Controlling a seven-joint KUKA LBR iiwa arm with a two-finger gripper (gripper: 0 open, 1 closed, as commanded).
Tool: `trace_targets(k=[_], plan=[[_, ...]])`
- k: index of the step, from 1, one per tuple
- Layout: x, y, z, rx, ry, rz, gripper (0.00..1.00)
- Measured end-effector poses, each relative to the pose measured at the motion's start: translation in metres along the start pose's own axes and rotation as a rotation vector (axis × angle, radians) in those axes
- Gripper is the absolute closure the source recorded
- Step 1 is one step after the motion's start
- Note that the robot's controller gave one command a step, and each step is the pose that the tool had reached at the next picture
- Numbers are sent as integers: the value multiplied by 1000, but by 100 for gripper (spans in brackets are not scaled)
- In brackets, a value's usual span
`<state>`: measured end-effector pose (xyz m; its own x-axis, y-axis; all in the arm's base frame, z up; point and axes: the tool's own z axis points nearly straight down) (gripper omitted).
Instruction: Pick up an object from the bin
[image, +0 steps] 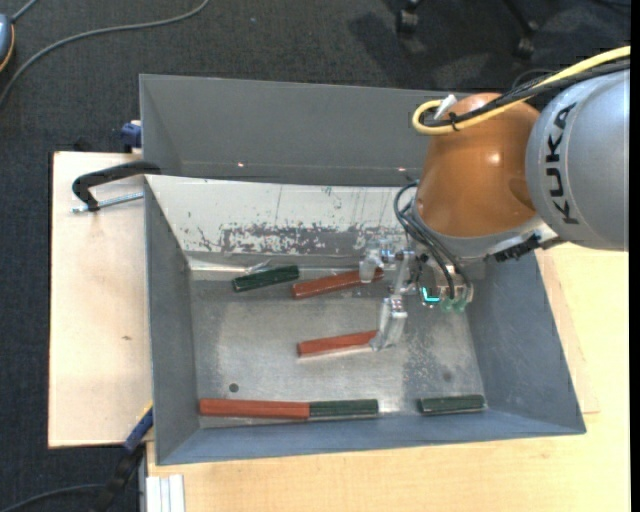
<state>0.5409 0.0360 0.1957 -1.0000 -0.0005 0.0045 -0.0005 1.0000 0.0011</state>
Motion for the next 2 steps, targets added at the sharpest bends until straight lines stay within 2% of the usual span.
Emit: trace_targets(k=[1, 2], plan=[[46, 13, 128, 0, -3, -8, 0], [43, 13, 121, -1, -7, -8, 100]])
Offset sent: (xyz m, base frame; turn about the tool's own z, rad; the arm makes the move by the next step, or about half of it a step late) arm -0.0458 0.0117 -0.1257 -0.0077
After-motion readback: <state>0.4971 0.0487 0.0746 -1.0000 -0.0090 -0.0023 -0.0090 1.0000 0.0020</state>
